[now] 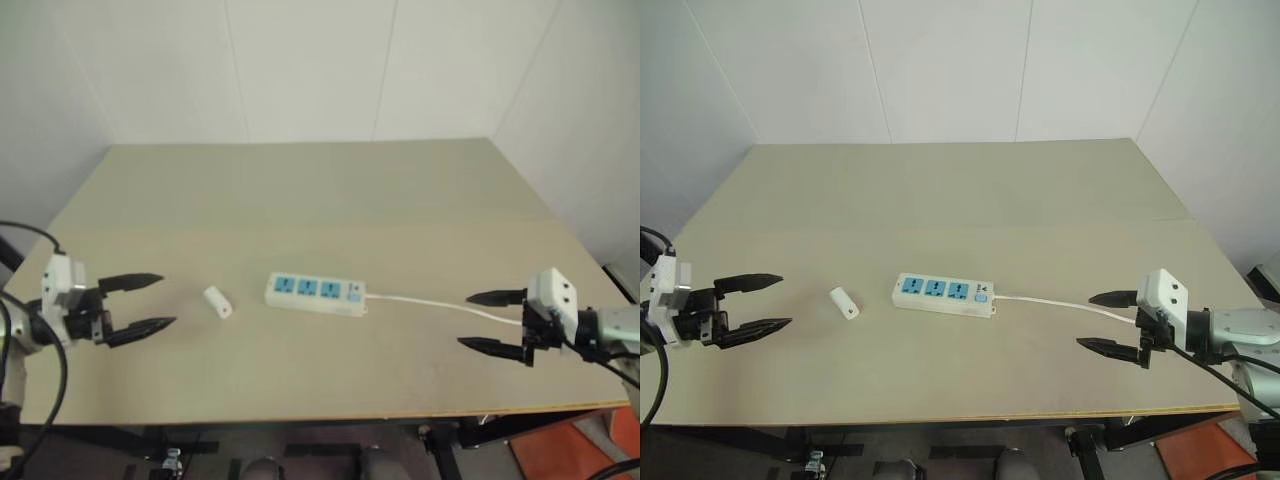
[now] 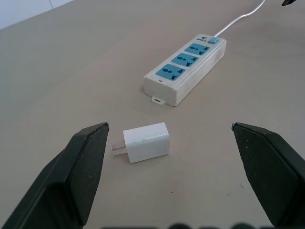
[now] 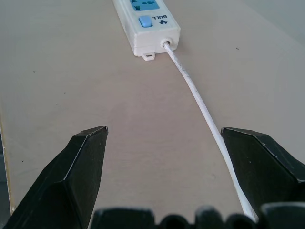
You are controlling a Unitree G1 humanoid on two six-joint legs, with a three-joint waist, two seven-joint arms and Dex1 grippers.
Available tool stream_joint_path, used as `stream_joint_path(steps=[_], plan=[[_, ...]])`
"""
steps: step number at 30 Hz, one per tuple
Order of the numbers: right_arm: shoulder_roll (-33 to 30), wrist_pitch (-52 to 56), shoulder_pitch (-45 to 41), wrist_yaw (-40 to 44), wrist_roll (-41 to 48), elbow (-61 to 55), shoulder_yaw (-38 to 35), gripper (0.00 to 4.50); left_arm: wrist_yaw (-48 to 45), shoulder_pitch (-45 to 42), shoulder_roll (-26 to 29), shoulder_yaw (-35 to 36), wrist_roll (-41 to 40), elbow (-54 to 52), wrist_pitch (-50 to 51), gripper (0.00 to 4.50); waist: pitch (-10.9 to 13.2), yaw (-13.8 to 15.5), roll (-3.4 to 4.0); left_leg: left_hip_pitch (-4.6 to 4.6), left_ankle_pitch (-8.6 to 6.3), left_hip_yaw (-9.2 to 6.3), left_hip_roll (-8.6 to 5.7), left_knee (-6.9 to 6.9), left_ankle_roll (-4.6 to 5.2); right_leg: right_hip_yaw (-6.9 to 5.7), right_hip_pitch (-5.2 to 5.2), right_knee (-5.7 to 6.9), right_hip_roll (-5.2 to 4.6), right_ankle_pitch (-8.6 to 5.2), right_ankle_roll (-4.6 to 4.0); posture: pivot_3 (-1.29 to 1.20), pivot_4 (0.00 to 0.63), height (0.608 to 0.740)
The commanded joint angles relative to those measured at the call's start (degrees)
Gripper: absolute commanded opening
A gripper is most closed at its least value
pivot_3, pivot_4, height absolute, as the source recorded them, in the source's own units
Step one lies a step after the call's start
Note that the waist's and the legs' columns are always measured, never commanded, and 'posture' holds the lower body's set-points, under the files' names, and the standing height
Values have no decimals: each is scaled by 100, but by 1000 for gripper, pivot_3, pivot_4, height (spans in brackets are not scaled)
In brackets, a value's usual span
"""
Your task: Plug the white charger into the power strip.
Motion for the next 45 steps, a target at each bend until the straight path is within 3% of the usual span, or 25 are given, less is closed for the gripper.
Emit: stream_joint_path(steps=[1, 25, 33, 45], plan=[[-39, -179, -78, 4, -9, -34, -87, 4445, 63, 15, 34, 103, -122, -239, 61, 4500, 0, 4, 0, 0, 0, 0, 0, 0, 0, 0, 0, 0, 0, 0, 0, 0, 150, 740], [77, -442, 46, 6, 86, -86, -93, 4445, 152, -34, -23, 86, -352, -608, 334, 4500, 0, 6, 0, 2, 0, -1, 0, 0, 0, 0, 2, 2, 0, 0, 0, 0, 150, 740], [600, -790, -959, 176, -115, 621, 462, 4445, 137, -461, -165, -123, -320, -625, 355, 4500, -1, -13, -2, 8, 0, -1, 1, 0, 0, 1, 5, 3, 3, 1, -1, 0, 150, 740], [2190, -2123, -3115, 475, -834, 3323, 1367, 4445, 0, -1682, -512, -721, 22, 46, -66, 4500, -1, -22, -1, 1, 1, -2, 0, 1, -1, 0, -4, 5, 3, 2, -3, 0, 150, 740]])
